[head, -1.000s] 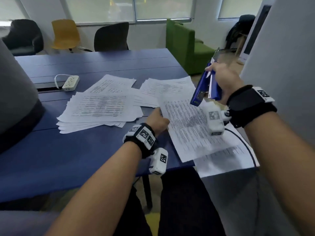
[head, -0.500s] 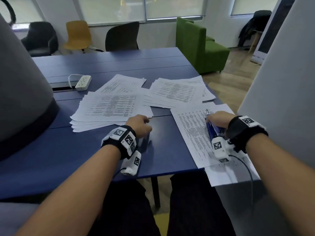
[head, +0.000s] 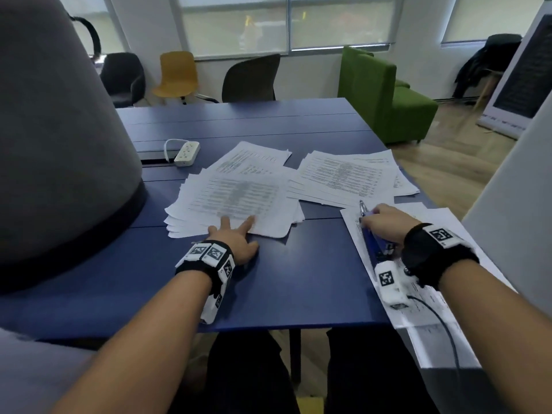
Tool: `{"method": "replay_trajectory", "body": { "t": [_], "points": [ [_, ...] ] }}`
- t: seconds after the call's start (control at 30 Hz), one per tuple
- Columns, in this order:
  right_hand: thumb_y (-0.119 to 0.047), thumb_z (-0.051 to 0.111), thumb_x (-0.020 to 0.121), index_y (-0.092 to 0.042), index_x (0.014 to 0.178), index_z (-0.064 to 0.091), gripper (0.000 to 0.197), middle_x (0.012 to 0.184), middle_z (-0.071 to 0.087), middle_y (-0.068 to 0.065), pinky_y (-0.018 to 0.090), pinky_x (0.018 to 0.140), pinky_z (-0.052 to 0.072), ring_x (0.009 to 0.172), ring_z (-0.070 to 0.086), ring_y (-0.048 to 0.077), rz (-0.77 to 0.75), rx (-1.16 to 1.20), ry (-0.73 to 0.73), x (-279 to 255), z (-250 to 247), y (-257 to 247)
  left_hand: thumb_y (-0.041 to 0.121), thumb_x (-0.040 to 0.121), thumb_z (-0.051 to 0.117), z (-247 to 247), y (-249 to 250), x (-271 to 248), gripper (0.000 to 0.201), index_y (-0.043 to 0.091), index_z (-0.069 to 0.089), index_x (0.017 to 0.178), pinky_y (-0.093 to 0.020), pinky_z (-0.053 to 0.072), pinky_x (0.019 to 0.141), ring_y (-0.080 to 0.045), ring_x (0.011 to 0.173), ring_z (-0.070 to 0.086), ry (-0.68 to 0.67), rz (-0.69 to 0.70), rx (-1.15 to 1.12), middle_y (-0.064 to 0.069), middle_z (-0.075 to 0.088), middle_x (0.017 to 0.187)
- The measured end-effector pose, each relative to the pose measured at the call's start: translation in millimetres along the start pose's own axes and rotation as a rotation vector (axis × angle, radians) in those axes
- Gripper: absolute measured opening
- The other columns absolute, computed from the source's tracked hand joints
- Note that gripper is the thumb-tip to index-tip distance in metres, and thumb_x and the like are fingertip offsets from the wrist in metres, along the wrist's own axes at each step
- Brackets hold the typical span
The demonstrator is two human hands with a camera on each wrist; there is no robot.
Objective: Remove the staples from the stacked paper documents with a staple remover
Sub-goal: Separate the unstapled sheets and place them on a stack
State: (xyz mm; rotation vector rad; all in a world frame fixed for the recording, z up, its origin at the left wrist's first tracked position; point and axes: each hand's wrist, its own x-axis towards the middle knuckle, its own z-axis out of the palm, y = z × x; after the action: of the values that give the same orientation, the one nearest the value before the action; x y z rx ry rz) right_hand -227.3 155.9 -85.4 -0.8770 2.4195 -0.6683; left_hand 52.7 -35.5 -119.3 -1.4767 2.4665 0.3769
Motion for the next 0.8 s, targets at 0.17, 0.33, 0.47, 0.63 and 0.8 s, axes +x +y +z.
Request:
{"method": "replay_trajectory", "body": {
  "t": [0.17,0.33,0.47,0.63,0.8],
  "points": [
    [-0.026,0.063,0.087,-0.011,0.087,0.055,0.017,0.078,0.056,0.007,0.028,0.054,0.032,0.067,0.051,0.023,0.039,-0.002,-0.058,14,14,-2,0.071,0.081,0.041,-8,-2,-12,0.055,0.045,0.051,0.129,-0.072,0.015,0.114,-0.039,0.145,0.017,0.021,-0.054,0.012,-0.012,0.021,0.153],
    [-0.031,0.06,0.086,-0.013,0.089,0.056,0.019,0.083,0.06,0.007,0.029,0.058,0.034,0.069,0.054,0.021,0.049,0.003,-0.068,20,18,4,0.058,0.093,0.045,-26,-30,-6,0.046,0.025,0.058,0.123,-0.058,0.027,0.115,-0.04,0.137,0.035,0.17,-0.174,-0.107,-0.015,0.041,0.145],
    [-0.038,0.055,0.082,-0.017,0.091,0.053,0.023,0.088,0.059,0.008,0.031,0.064,0.036,0.085,0.057,0.026,0.031,-0.048,-0.079,24,24,3,0.071,0.077,0.047,-19,-82,13,0.077,0.042,0.03,0.146,-0.062,0.023,0.117,-0.05,0.145,0.02,0.075,-0.356,-0.12,-0.023,0.025,0.157],
    [-0.032,0.052,0.094,-0.012,0.118,0.047,0.031,0.111,0.055,0.012,0.029,0.064,0.034,0.099,0.052,0.029,0.03,-0.097,-0.073,21,31,-1,0.071,0.082,0.061,-27,-81,-1,0.056,0.025,0.064,0.113,-0.036,0.045,0.1,-0.031,0.121,0.057,0.062,-0.227,-0.082,-0.005,0.067,0.125],
    [-0.034,0.055,0.086,-0.015,0.093,0.051,0.02,0.087,0.055,0.009,0.03,0.059,0.033,0.073,0.05,0.023,-0.015,-0.07,-0.057,25,27,5,0.052,0.079,0.081,-23,-89,-15,0.05,0.023,0.06,0.114,-0.035,0.048,0.093,-0.032,0.121,0.054,0.126,-0.226,-0.176,-0.011,0.061,0.125]
  ]
}}
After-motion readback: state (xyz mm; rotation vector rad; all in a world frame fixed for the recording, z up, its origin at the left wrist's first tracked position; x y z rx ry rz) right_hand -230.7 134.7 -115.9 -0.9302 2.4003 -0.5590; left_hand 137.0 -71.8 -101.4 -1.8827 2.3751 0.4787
